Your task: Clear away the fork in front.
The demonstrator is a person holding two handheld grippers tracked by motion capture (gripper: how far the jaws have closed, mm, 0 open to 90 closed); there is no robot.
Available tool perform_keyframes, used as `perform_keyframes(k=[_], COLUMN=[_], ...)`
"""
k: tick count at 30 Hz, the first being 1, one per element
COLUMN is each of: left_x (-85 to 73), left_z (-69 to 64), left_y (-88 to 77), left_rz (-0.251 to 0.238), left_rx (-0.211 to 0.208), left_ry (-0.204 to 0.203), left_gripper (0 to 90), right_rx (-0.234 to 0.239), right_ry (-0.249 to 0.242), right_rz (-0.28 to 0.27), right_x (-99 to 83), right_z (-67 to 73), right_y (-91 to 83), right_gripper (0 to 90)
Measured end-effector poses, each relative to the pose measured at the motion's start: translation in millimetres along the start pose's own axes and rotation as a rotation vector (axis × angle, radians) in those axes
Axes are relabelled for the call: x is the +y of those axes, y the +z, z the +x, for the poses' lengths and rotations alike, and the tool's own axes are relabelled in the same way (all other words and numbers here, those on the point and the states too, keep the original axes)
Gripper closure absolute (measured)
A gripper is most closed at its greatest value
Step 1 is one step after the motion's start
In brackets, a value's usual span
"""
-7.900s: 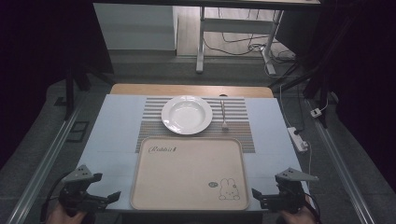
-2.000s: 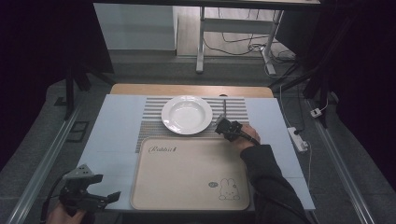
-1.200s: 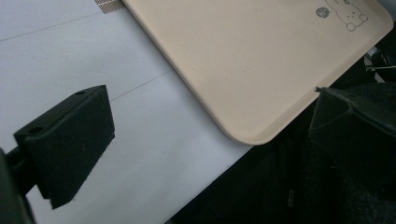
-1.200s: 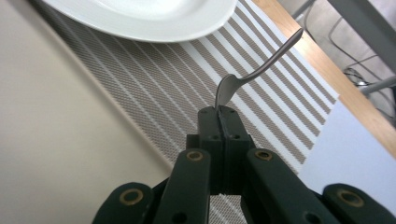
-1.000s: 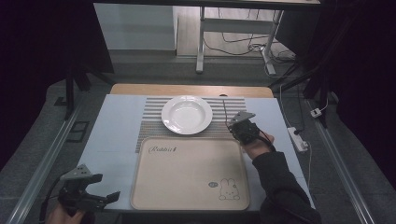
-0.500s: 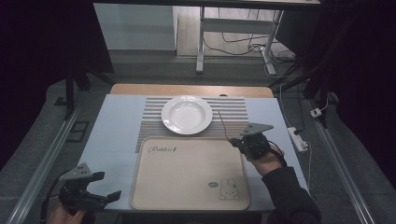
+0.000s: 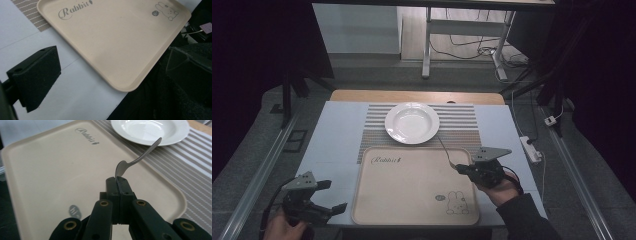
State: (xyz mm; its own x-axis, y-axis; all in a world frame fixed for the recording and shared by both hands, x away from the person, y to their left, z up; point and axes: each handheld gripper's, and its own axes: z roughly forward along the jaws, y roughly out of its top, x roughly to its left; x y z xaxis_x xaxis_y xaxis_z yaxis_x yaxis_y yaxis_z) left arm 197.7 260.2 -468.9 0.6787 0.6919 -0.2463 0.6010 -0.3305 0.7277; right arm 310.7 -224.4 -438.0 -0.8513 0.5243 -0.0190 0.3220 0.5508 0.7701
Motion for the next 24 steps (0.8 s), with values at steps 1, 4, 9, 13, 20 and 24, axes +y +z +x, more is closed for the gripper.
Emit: perform_keyframes(k=[1,4,9,13,20,24], left_x=[1.6,6.6,15.5,24.7,42.1,51.9], left_z=[-0.4,-0.2,1.2,2.2,3.2,1.0], left_y=[1.7,7.1,15.2,21.7,34.4,44.6], left_rz=[0.002,0.010,0.010,0.011,0.020,0.041], left_rx=[-0.004,-0.018,-0.038,-0.045,-0.074,-0.089], left_ry=[0.004,0.026,0.054,0.079,0.125,0.156], left_gripper=[0.2,0.2,0.5,0.4,0.2,0.2], right_rx=[0.024,0.049,0.105,0.139,0.209,0.253], right_ry=[-0.001,0.000,-0.003,-0.010,-0.028,-0.048], right_rz=[-0.005,-0.015,-0.039,-0.049,-0.056,-0.062], right_x=[-0.6,-1.1,-2.1,-2.2,-2.3,-0.8], right_z=[4.7,8.7,17.7,23.7,35.0,40.8], right_y=[-1.5,-2.6,-5.5,-7.0,-5.4,-3.6], right_gripper=[89.9,89.9,89.9,90.0,90.0,90.0])
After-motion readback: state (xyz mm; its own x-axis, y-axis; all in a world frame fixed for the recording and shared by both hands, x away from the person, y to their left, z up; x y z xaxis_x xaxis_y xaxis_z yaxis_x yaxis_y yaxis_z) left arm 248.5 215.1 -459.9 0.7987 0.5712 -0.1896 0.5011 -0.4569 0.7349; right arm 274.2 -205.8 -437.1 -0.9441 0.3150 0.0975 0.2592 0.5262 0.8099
